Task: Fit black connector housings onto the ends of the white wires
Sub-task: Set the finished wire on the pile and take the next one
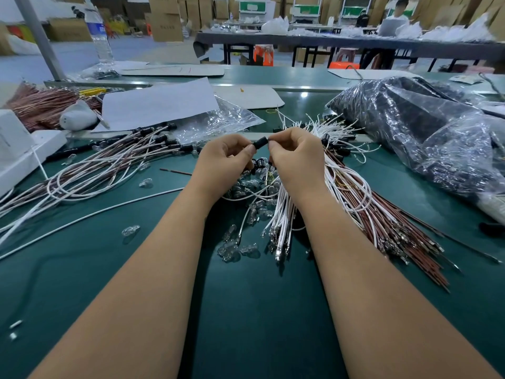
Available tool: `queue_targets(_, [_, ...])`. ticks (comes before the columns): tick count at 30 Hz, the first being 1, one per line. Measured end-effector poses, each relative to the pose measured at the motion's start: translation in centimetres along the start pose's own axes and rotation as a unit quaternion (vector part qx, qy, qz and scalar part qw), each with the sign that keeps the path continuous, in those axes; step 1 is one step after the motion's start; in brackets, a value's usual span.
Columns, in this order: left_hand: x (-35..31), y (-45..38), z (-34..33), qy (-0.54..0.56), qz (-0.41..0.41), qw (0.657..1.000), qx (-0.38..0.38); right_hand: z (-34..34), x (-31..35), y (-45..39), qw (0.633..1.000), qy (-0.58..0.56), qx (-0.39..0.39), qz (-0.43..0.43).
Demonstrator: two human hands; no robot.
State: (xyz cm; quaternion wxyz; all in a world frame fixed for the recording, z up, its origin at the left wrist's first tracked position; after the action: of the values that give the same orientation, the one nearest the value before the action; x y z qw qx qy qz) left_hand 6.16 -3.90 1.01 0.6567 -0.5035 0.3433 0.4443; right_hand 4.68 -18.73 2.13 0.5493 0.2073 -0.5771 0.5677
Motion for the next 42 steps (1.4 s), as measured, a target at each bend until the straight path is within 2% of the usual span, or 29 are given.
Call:
queue_targets(10, [0.0,-0.4,0.4,-0.037,-0.012,0.999,-0.024,-0.5,1.0,0.6,0.999,0.014,0.012,0.046])
queue_targets(16, [-0.4,-0.4,0.1,-0.044,-0.007,0.999,0.003,-0.6,0.5,0.4,1.0,-0.013,0.013,0.022])
queue_targets(23, [-0.6,-0.4,0.0,0.006,0.001,0.999,0.052,-0.7,0.1,0.2,0.999,-0.033,0.007,-0.009])
queue_targets(27, [-0.2,-0.3,0.4,0.02,0.009,1.0,0.003,0.0,-0.4,-0.1,0.999,-0.031,0.007,-0.024])
queue_targets(30, [0.9,-0.7,1.8,0.028,0.038,0.997,-0.066,0.4,-0.3,-0.3,0.999,0.044,0.011,-0.001])
queue_targets(32, [1.4,-0.8,2.6,0.008,0.039,0.995,-0.097,-0.2,0.5,-0.1,0.991,0.12,0.04,0.046])
queue_targets(34, [1.4,-0.9,3.0,0.001,0.031,0.992,-0.118,-1.5,1.4,0.6,0.975,0.174,0.105,0.087])
queue_targets(37, [1.3,-0.9,2.8,0.006,0.025,0.992,-0.12,-3.5,1.8,1.7,0.929,0.281,0.209,0.119])
queue_targets(39, [1.4,-1.0,2.8,0.001,0.025,0.992,-0.12,-4.0,1.6,2.0,0.908,0.323,0.239,0.116])
queue_targets(42, [1.4,-0.9,2.8,-0.006,0.025,0.992,-0.123,-3.8,1.4,2.0,0.914,0.31,0.246,0.09])
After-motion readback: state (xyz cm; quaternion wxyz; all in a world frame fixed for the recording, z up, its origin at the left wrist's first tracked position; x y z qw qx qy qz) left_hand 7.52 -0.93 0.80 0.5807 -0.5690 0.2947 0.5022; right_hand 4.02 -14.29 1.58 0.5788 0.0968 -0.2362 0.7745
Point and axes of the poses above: each hand's wrist, its own y-axis away from the middle knuckle, its own z-axis out of the back of the hand, x = y × z, the point moved 7 cm from there along -y, towards the middle knuckle, and after that the axes turned 2 degrees about y, right-handed, at the moved point
